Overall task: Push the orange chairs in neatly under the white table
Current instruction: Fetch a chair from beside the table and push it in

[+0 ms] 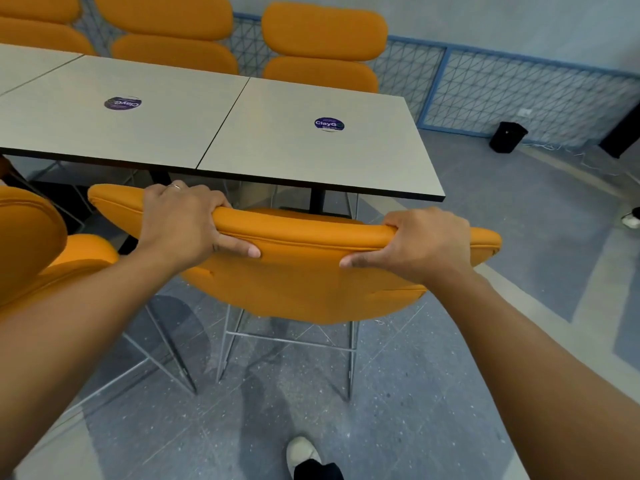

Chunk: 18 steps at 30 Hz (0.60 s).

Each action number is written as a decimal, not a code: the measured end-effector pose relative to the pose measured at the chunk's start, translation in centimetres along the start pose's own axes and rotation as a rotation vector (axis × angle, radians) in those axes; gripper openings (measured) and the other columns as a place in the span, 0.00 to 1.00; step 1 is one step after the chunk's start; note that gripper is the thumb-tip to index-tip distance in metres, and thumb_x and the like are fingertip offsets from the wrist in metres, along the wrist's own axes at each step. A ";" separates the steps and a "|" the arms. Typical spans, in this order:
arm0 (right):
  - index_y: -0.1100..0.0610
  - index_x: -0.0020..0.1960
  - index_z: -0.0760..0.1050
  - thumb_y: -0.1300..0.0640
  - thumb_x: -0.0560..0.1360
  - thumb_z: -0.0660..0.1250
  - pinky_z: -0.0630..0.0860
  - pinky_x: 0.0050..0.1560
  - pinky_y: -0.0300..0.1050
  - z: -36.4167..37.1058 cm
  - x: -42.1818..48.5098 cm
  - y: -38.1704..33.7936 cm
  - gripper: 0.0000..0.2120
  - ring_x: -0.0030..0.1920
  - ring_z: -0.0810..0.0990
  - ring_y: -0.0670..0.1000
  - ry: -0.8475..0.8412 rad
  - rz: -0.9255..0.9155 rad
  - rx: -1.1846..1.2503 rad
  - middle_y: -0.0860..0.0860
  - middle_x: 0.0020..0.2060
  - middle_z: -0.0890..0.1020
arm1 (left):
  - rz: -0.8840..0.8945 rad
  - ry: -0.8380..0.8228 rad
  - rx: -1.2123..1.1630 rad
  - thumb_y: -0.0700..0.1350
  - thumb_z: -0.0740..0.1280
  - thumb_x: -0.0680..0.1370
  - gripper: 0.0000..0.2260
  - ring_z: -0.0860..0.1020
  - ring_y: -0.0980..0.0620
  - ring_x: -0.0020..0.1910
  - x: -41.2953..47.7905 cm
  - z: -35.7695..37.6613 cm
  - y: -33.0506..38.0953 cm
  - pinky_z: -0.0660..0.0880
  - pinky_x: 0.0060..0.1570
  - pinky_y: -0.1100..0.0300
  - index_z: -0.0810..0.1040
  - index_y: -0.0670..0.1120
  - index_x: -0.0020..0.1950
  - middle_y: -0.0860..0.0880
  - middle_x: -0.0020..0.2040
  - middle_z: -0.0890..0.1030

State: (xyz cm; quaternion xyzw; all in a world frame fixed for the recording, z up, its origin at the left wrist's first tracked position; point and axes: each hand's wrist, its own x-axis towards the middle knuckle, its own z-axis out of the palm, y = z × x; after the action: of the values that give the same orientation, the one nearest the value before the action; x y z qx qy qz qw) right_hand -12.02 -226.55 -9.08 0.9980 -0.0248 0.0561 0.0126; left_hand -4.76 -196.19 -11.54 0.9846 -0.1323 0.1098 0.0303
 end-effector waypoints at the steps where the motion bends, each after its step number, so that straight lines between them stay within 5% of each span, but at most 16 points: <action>1: 0.46 0.43 0.78 0.12 0.51 0.55 0.70 0.36 0.42 0.1 0.8 0.4 0.42 0.34 0.73 0.46 0.002 0.003 0.007 0.45 0.31 0.77 | -0.006 0.007 0.000 0.81 0.56 0.52 0.42 0.74 0.43 0.53 0.6 0.1 0.4 0.63 0.53 0.48 0.79 0.54 0.52 0.49 0.45 0.79; 18: 0.48 0.38 0.77 0.11 0.49 0.54 0.73 0.36 0.44 2.0 13.4 5.1 0.43 0.35 0.76 0.48 0.046 -0.004 0.050 0.45 0.30 0.77 | -0.071 -0.024 0.004 0.82 0.55 0.50 0.46 0.74 0.42 0.56 12.3 2.8 2.5 0.63 0.54 0.48 0.79 0.52 0.55 0.47 0.48 0.81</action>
State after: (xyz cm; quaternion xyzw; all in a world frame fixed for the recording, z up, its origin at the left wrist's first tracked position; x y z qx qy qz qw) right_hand 1.28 -232.38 -9.46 0.9965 -0.0209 0.0796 -0.0116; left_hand 6.76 -201.95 -11.39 0.9900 -0.0976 0.0971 0.0306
